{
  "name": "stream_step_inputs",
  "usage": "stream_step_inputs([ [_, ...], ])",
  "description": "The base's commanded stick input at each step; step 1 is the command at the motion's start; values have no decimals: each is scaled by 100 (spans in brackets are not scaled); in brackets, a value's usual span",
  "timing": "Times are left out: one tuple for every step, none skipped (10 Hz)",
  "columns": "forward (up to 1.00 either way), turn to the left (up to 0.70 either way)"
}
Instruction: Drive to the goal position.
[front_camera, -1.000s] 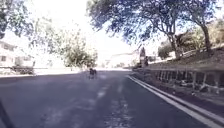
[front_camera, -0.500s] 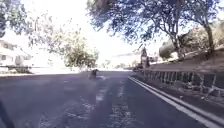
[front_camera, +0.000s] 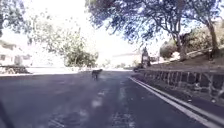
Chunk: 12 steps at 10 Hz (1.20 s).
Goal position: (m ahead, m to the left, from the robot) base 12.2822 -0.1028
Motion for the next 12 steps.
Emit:
stream_step_inputs([
  [50, 0],
  [50, 0],
  [50, 0],
  [50, 0],
  [50, 0],
  [50, 0],
  [50, 0],
  [50, 0],
  [50, 0],
  [50, 0],
  [50, 0],
  [50, 0],
])
